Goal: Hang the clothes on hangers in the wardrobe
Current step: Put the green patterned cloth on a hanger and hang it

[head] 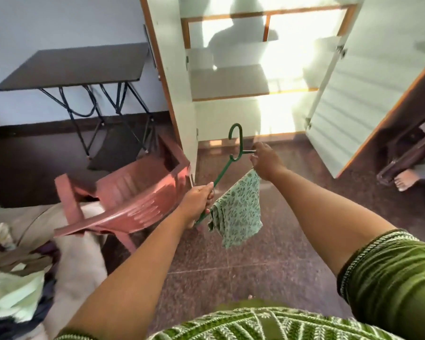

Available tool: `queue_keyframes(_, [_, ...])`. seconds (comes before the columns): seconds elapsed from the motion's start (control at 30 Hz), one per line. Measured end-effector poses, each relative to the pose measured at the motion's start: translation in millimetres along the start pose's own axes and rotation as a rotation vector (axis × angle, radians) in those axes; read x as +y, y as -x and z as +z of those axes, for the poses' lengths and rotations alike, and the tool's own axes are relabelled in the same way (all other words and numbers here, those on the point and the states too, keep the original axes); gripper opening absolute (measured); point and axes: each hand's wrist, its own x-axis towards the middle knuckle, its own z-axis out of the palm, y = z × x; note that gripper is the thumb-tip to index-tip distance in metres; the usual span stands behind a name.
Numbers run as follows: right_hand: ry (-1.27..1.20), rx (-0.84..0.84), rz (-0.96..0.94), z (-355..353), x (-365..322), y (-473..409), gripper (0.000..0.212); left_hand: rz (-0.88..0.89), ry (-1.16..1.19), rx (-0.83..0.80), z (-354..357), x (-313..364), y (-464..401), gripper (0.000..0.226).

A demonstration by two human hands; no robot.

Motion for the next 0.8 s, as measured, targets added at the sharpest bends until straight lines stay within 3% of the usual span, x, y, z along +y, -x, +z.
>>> queue_keyframes(0.13, [-0.086, -0.008, 0.057, -39, 17, -67, 0.041, 0.018, 0.054, 0.036, 30, 54, -61, 0.042])
queue_keyframes(0.3, [-0.224, 0.112, 0.048, -70, 19, -147, 0.049, 0.100, 0.092, 0.138, 50, 132, -136, 0.036])
queue_keyframes(0.47, [-0.156, 0.012, -0.007, -92, 13, -235, 0.029, 0.159, 0.131, 0.240, 47, 213, -224, 0.035])
queue_keyframes(0.6, [-0.155, 0.077, -0.134, -114, 2, -323, 0.016, 0.226, 0.153, 0.252, 34, 281, -292, 0.032])
queue_keyframes(0.8, [-0.165, 0.126, -0.275, -172, -23, -448, 0.025, 0.335, 0.166, 0.281, 10, 387, -392, 0.036])
